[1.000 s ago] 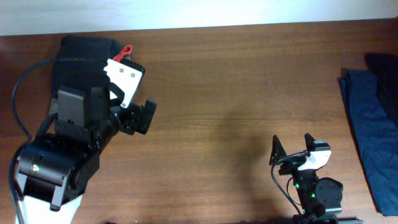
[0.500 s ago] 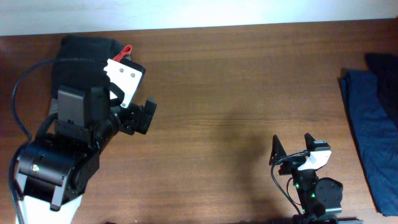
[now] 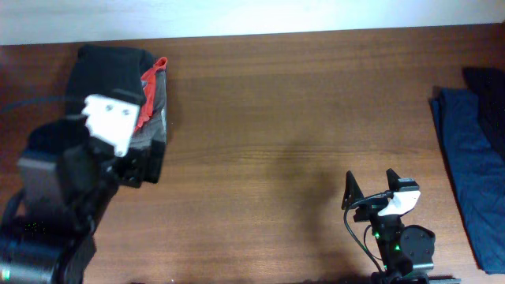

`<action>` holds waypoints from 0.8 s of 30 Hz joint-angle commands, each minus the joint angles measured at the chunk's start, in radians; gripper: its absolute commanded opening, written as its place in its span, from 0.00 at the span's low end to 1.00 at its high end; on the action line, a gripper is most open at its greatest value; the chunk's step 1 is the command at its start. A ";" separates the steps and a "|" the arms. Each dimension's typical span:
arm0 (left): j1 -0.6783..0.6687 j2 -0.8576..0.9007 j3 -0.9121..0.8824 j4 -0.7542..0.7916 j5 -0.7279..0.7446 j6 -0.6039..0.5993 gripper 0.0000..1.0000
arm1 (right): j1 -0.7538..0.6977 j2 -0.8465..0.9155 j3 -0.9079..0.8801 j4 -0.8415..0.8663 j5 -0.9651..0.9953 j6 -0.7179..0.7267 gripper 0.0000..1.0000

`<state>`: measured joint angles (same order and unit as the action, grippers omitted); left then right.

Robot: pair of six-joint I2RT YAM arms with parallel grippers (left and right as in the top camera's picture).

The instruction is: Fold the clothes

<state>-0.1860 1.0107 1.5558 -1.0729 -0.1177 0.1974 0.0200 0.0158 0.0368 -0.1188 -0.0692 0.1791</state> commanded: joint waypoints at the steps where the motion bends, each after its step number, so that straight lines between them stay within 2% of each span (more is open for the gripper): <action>1: 0.112 -0.113 -0.183 0.117 0.116 -0.009 1.00 | -0.007 -0.008 -0.011 0.004 -0.002 -0.007 0.99; 4: 0.163 -0.250 -0.443 0.291 0.180 -0.010 0.99 | -0.007 -0.008 -0.011 0.004 -0.002 -0.007 0.99; 5: 0.163 -0.323 -0.580 0.384 0.197 -0.010 0.99 | -0.007 -0.008 -0.011 0.004 -0.002 -0.007 0.99; 8: 0.162 -0.462 -0.847 0.594 0.272 -0.010 0.99 | -0.007 -0.008 -0.011 0.004 -0.002 -0.007 0.99; 13: 0.162 -0.625 -1.169 0.846 0.338 -0.020 0.99 | -0.007 -0.008 -0.011 0.004 -0.002 -0.007 0.99; 18: 0.162 -0.745 -1.393 0.976 0.340 -0.048 0.99 | -0.007 -0.008 -0.011 0.004 -0.002 -0.007 0.99; 24: 0.162 -0.933 -1.516 0.989 0.338 -0.047 0.99 | -0.007 -0.008 -0.011 0.004 -0.002 -0.007 0.99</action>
<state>-0.0311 0.1726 0.0853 -0.0933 0.2047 0.1631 0.0200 0.0158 0.0334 -0.1146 -0.0689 0.1791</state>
